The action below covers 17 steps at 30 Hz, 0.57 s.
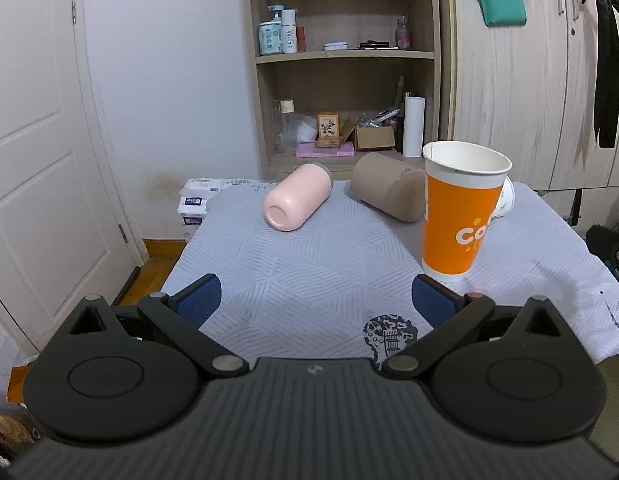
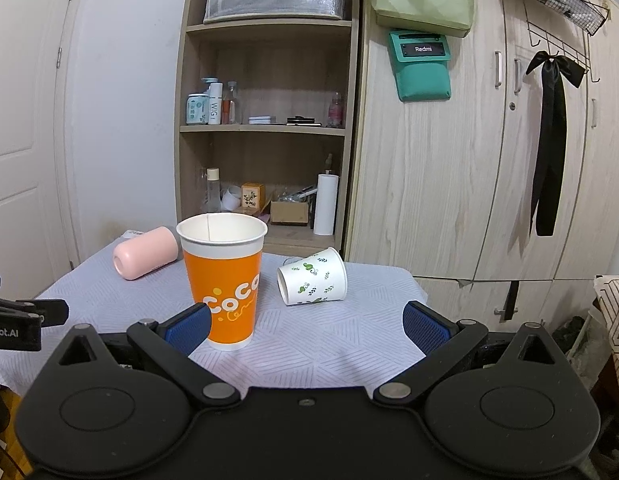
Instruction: Flip cup upright
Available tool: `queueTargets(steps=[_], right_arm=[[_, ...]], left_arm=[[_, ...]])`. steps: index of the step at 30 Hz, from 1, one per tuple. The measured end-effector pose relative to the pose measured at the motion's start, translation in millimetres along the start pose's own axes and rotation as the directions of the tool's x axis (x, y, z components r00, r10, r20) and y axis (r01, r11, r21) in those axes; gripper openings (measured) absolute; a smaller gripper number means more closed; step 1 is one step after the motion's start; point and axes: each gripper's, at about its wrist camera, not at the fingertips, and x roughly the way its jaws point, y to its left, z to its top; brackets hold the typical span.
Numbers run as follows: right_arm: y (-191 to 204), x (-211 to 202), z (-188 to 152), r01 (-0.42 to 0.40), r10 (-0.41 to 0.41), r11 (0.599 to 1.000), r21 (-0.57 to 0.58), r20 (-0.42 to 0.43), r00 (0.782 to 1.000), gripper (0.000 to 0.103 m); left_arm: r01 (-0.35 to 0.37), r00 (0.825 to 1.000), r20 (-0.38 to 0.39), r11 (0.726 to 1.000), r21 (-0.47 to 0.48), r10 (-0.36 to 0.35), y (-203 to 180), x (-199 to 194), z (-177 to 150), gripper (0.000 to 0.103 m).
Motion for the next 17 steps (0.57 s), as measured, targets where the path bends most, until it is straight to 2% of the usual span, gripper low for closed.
queueTargets(steps=[17], right_arm=[[-2.7, 0.2, -1.1, 0.004, -0.004, 1.0, 0.001, -0.004, 1.0, 0.103]], left_arm=[[0.003, 0.999, 0.036, 1.0, 0.012, -0.003, 0.7, -9.9, 0.3, 0.103]])
